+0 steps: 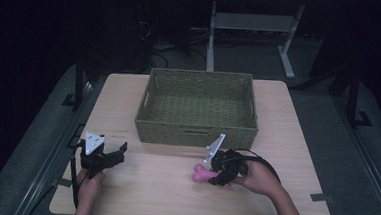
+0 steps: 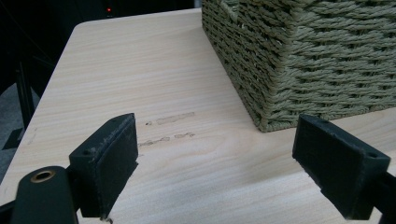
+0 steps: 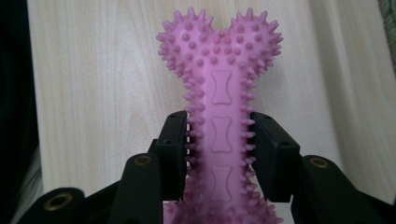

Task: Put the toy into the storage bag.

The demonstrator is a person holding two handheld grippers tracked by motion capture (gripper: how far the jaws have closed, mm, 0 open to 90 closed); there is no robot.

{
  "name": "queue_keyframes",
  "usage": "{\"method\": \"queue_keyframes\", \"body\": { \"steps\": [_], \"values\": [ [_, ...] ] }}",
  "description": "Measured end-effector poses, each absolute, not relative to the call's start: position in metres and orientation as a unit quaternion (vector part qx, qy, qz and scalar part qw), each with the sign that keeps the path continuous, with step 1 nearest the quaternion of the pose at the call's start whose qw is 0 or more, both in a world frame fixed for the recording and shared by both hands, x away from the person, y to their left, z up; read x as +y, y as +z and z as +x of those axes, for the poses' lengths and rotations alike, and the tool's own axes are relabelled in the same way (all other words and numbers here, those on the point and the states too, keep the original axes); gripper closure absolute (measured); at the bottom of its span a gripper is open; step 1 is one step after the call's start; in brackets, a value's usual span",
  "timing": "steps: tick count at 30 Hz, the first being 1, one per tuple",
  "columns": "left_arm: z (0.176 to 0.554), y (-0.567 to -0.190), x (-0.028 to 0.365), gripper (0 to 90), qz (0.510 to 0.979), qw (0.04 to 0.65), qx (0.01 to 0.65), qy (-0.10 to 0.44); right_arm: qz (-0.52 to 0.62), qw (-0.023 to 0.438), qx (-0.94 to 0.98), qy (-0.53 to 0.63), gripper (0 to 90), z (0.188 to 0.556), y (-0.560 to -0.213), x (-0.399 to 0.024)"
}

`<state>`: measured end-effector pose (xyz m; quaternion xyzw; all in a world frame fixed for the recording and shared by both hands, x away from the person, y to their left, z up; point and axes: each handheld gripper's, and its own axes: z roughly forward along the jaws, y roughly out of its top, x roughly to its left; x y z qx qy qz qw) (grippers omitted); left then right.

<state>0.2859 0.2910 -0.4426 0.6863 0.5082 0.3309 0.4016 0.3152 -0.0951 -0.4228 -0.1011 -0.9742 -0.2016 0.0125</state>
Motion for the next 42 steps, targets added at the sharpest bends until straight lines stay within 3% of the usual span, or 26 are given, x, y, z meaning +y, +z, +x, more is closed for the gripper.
{"method": "queue_keyframes", "body": {
  "steps": [42],
  "values": [
    [0.286, -0.442, 0.291, 13.7, 0.686, 0.403, 0.508, 0.332, -0.1, 0.029, -0.957, -0.271, 58.2, 0.367, -0.348, -0.11]
  ]
}}
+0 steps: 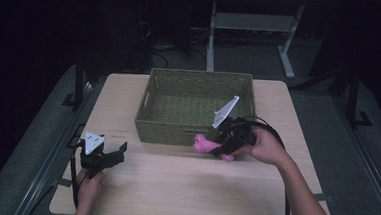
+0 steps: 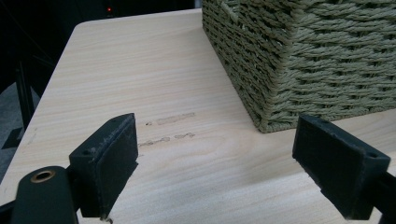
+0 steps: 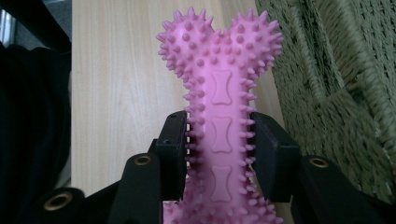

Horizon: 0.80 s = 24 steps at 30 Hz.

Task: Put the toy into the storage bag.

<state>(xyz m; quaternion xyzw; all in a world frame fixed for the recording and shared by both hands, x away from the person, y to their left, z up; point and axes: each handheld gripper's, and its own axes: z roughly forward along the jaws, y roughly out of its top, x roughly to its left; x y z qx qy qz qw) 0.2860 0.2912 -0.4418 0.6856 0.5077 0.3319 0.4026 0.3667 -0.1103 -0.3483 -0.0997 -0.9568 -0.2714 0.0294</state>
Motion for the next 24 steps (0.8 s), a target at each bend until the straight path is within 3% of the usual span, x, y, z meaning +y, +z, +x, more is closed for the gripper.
{"method": "queue_keyframes", "body": {
  "steps": [24],
  "values": [
    [0.287, -0.442, 0.291, 13.6, 0.685, 0.403, 0.508, 0.332, -0.095, 0.025, -0.958, -0.269, 58.1, 0.388, -0.322, -0.103]
  ]
}}
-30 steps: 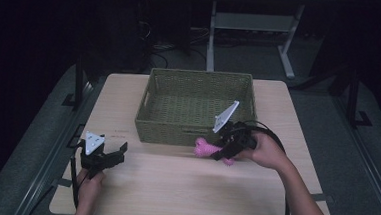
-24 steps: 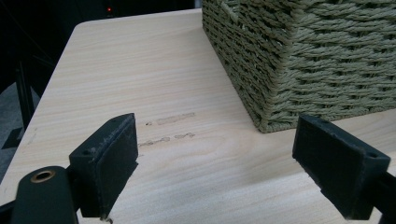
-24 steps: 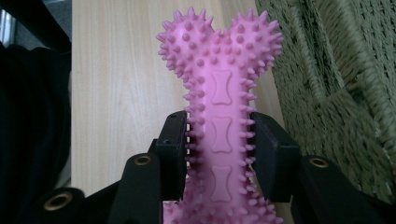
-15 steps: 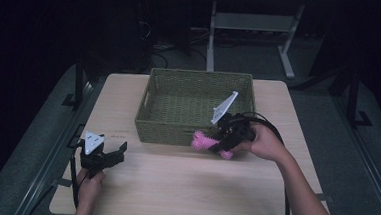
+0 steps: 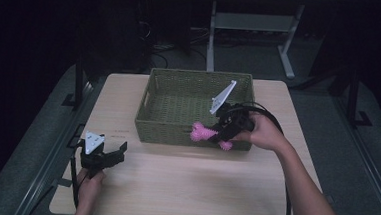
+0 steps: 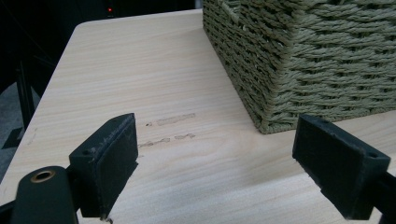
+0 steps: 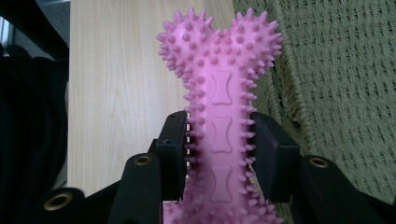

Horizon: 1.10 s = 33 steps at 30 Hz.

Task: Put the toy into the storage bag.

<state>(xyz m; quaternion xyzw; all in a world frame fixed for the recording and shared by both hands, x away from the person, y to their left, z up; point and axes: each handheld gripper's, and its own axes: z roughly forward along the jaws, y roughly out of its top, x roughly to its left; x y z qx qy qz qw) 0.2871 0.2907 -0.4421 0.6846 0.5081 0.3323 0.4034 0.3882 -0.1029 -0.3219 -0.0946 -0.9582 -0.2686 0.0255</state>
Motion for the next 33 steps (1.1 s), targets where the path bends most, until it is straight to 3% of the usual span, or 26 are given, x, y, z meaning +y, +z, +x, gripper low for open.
{"method": "queue_keyframes", "body": {
  "steps": [33],
  "values": [
    [0.288, -0.443, 0.289, 13.7, 0.685, 0.402, 0.509, 0.333, -0.114, 0.023, -0.96, -0.254, 58.1, 0.446, -0.303, -0.095]
  ]
}}
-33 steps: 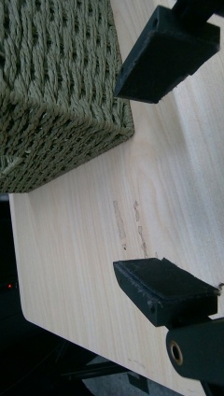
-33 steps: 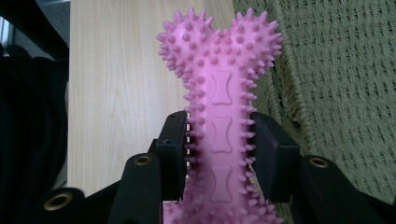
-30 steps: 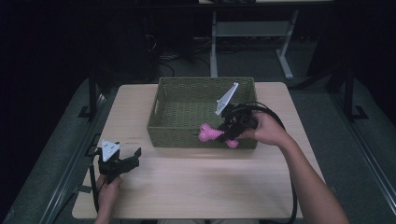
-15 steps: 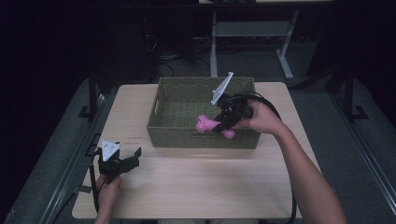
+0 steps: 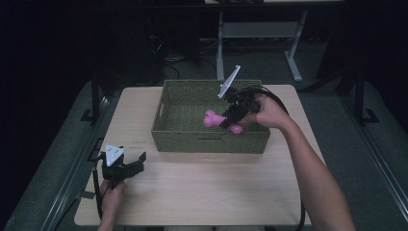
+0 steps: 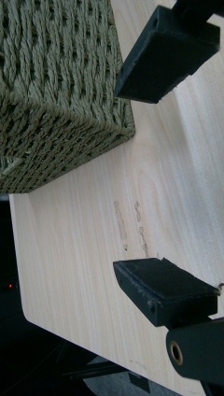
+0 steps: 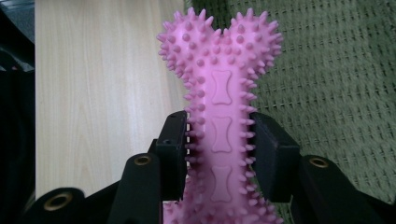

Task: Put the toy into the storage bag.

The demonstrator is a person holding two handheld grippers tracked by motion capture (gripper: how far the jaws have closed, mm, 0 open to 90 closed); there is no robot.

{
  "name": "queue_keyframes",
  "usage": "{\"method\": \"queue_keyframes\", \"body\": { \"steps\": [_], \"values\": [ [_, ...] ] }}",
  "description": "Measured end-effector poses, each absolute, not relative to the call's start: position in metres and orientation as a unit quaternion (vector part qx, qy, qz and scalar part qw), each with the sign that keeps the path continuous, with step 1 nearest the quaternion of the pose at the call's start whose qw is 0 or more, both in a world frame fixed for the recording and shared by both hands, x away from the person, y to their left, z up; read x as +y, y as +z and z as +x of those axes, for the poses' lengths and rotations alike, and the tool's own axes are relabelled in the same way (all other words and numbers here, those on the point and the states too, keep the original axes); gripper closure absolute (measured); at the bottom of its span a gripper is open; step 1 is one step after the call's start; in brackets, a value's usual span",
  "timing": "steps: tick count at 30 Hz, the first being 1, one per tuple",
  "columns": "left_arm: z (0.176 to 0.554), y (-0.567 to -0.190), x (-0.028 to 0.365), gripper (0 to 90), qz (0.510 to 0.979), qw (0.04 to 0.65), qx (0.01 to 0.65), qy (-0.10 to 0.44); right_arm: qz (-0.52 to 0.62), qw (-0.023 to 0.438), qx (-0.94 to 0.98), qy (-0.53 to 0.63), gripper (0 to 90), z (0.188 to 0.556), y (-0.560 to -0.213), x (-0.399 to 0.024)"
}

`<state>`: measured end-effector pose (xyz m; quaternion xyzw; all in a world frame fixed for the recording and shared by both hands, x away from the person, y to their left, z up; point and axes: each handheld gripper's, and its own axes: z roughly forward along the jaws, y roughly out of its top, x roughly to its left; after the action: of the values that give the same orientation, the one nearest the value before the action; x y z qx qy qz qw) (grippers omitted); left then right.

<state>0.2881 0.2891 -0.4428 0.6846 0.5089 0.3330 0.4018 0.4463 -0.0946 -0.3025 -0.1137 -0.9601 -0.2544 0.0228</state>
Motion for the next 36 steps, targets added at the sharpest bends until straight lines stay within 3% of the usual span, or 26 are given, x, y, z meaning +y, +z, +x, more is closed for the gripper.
{"method": "queue_keyframes", "body": {
  "steps": [36],
  "values": [
    [0.289, -0.444, 0.289, 13.7, 0.683, 0.4, 0.512, 0.332, -0.149, 0.051, -0.959, -0.236, 58.0, 0.494, -0.333, -0.095]
  ]
}}
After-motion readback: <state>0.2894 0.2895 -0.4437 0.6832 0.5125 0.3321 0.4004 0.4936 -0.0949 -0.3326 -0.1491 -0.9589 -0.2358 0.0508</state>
